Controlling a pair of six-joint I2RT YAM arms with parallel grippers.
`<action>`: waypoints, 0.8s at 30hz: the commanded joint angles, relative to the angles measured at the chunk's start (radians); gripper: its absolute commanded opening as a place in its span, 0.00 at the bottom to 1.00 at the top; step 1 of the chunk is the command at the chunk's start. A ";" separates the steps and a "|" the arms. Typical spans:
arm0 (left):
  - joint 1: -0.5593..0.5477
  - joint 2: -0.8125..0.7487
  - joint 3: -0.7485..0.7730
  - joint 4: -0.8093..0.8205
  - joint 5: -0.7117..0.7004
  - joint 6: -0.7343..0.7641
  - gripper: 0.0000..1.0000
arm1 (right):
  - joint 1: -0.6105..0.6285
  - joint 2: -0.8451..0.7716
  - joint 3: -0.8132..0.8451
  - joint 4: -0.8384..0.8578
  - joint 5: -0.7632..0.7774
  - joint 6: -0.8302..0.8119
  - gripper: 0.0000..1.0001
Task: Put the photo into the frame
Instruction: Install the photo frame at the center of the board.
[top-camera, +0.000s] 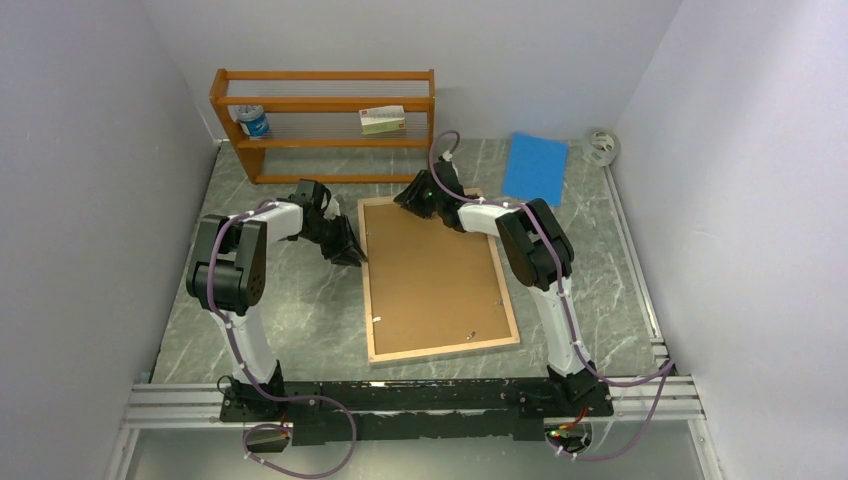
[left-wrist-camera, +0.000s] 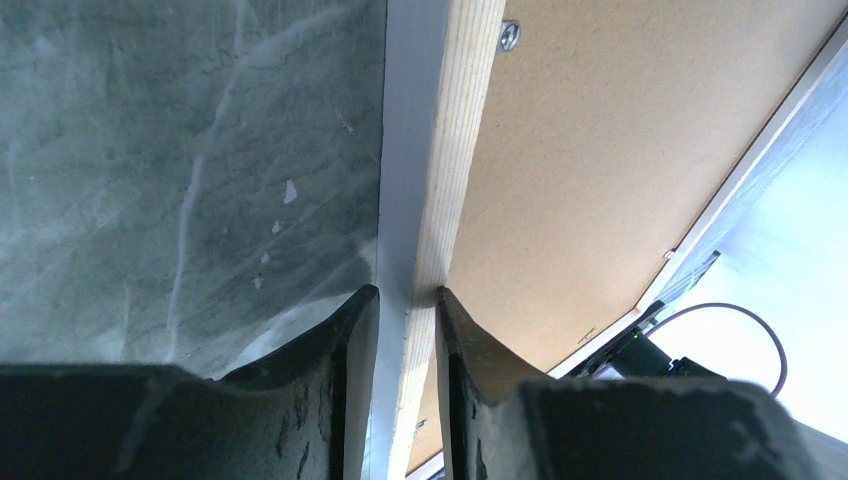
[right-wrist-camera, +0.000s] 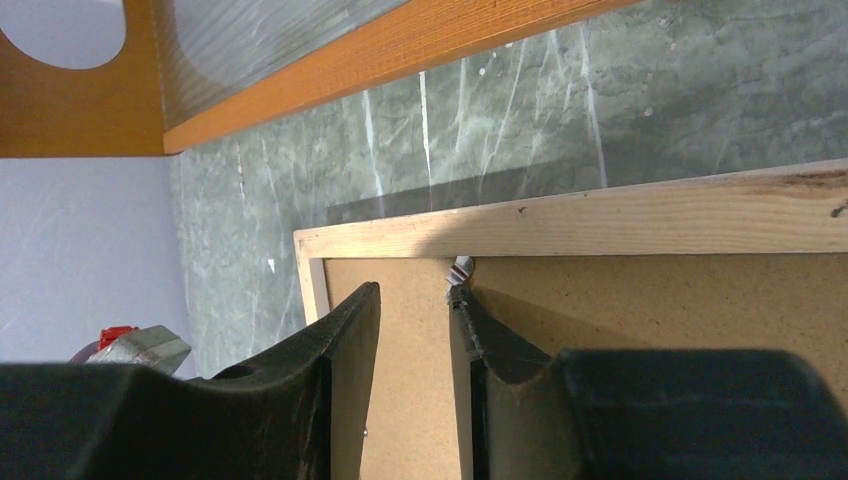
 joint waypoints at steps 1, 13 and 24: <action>0.006 0.034 0.016 -0.017 -0.067 0.036 0.32 | -0.009 0.037 0.023 -0.035 0.047 -0.055 0.36; 0.008 0.036 0.017 -0.023 -0.066 0.044 0.31 | -0.016 0.018 -0.029 0.086 -0.013 -0.162 0.40; 0.009 0.035 0.018 -0.028 -0.067 0.047 0.31 | -0.028 -0.025 -0.083 0.074 0.045 -0.097 0.38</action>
